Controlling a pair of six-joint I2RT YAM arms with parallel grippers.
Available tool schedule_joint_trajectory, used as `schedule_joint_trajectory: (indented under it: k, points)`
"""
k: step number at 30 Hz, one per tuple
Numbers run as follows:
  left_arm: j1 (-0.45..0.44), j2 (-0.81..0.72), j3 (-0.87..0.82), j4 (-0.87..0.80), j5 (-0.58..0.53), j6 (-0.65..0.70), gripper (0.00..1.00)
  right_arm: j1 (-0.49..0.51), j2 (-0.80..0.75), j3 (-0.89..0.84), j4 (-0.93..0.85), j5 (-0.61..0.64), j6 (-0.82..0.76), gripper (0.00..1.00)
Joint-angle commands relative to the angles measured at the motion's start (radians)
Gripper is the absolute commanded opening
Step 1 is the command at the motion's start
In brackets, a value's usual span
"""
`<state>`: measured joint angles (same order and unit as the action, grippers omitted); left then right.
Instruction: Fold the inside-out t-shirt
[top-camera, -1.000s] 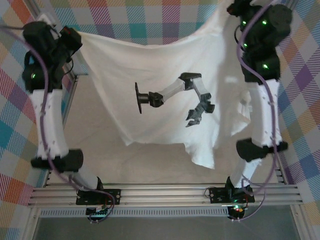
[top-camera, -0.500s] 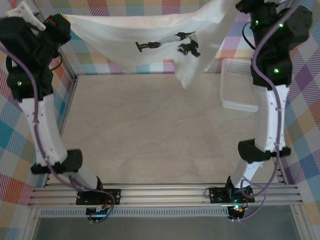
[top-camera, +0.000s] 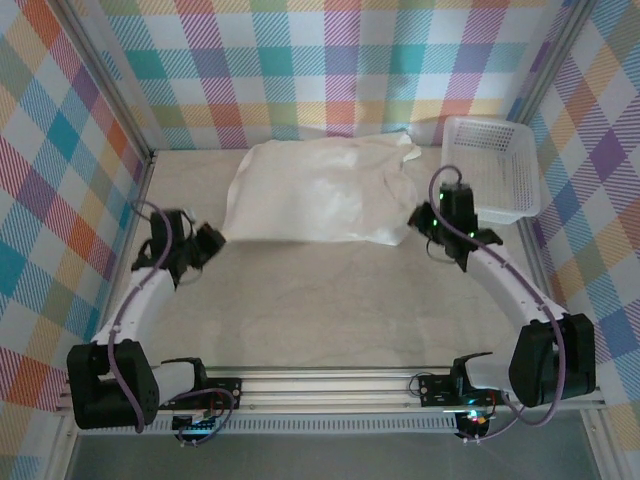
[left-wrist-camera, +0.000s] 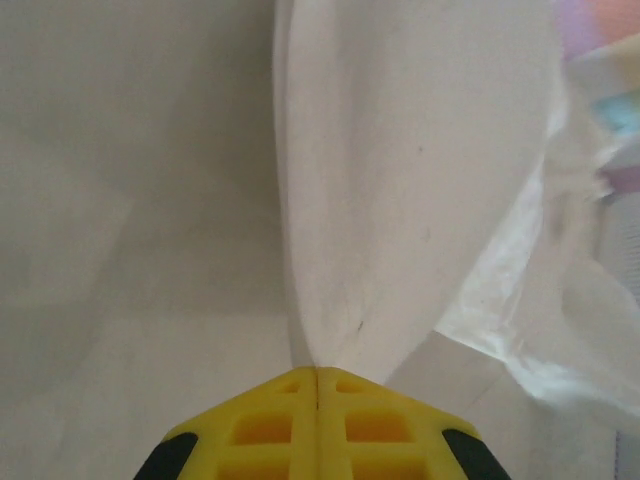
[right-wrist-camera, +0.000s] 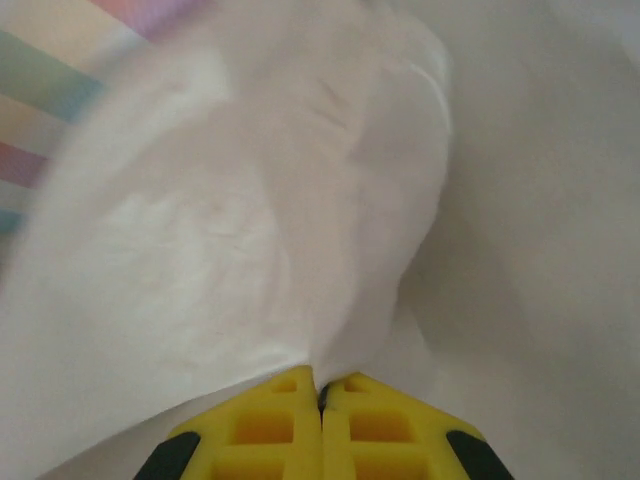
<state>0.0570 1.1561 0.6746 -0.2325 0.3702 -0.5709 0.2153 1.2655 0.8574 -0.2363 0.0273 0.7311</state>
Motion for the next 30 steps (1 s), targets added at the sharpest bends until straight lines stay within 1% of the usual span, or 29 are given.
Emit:
schedule_joint_trajectory:
  k: [1,3,5,7,8,9,10,11,12,14,15,16,17,18,20,21,22,24,26,27,28,30]
  points:
    - [-0.022,-0.09,-0.072,0.116,0.007,-0.092,0.0,-0.004,-0.126,-0.045,-0.032,0.107,0.213,0.0]
    - [-0.03,-0.113,-0.095,0.02,-0.036,-0.089,0.0,-0.004,-0.185,-0.105,-0.122,0.154,0.321,0.0]
    - [-0.038,-0.194,-0.116,-0.111,-0.093,-0.099,0.0,0.0,-0.293,-0.165,-0.279,0.207,0.453,0.0]
    - [-0.046,-0.37,-0.153,-0.221,-0.146,-0.111,0.0,0.013,-0.481,-0.246,-0.403,0.263,0.575,0.0]
    - [-0.046,-0.458,-0.167,-0.261,-0.159,-0.121,0.03,0.02,-0.575,-0.278,-0.426,0.286,0.604,0.0]
    - [-0.046,-0.556,-0.179,-0.285,-0.165,-0.126,0.15,0.022,-0.688,-0.313,-0.418,0.307,0.599,0.05]
    - [-0.047,-0.637,-0.184,-0.289,-0.165,-0.128,0.27,0.022,-0.784,-0.341,-0.377,0.327,0.571,0.14]
    - [-0.048,-0.69,-0.184,-0.284,-0.169,-0.126,0.36,0.022,-0.859,-0.354,-0.334,0.345,0.522,0.22]
    - [-0.049,-0.729,-0.175,-0.267,-0.175,-0.116,0.42,0.022,-0.916,-0.354,-0.273,0.361,0.445,0.29]
    - [-0.049,-0.741,-0.145,-0.207,-0.19,-0.086,0.54,0.022,-0.935,-0.31,-0.148,0.378,0.28,0.46]
    - [-0.049,-0.713,-0.124,-0.161,-0.188,-0.064,0.63,0.023,-0.904,-0.275,-0.09,0.382,0.197,0.55]
    - [-0.052,-0.663,-0.099,-0.114,-0.185,-0.05,0.69,0.023,-0.853,-0.233,-0.03,0.375,0.114,0.62]
    - [-0.056,-0.605,-0.07,-0.072,-0.179,-0.039,0.71,0.023,-0.793,-0.202,0.027,0.357,0.039,0.66]
    - [-0.069,-0.516,-0.033,-0.009,-0.17,-0.025,0.71,0.022,-0.717,-0.169,0.094,0.317,-0.035,0.67]
    - [-0.127,-0.313,0.08,0.039,-0.181,0.02,0.71,0.022,-0.508,-0.066,0.136,0.208,-0.125,0.65]
    - [-0.175,-0.177,0.176,0.006,-0.223,0.059,0.7,0.022,-0.37,0.016,0.112,0.114,-0.173,0.64]
    - [-0.219,-0.029,0.296,-0.072,-0.273,0.104,0.69,0.023,-0.223,0.128,0.049,0.021,-0.204,0.62]
    - [-0.255,0.256,0.536,-0.214,-0.329,0.142,0.68,0.027,0.064,0.349,-0.101,-0.117,-0.242,0.59]
    - [-0.248,0.504,0.751,-0.3,-0.332,0.142,0.69,0.035,0.308,0.545,-0.218,-0.203,-0.256,0.54]
    - [-0.244,0.612,0.851,-0.324,-0.349,0.149,0.7,0.039,0.415,0.611,-0.245,-0.221,-0.252,0.52]
    - [-0.24,0.703,0.937,-0.342,-0.361,0.158,0.71,0.042,0.487,0.655,-0.253,-0.225,-0.24,0.51]
    - [-0.226,0.901,1.157,-0.412,-0.379,0.188,0.72,0.042,0.625,0.721,-0.262,-0.22,-0.217,0.47]
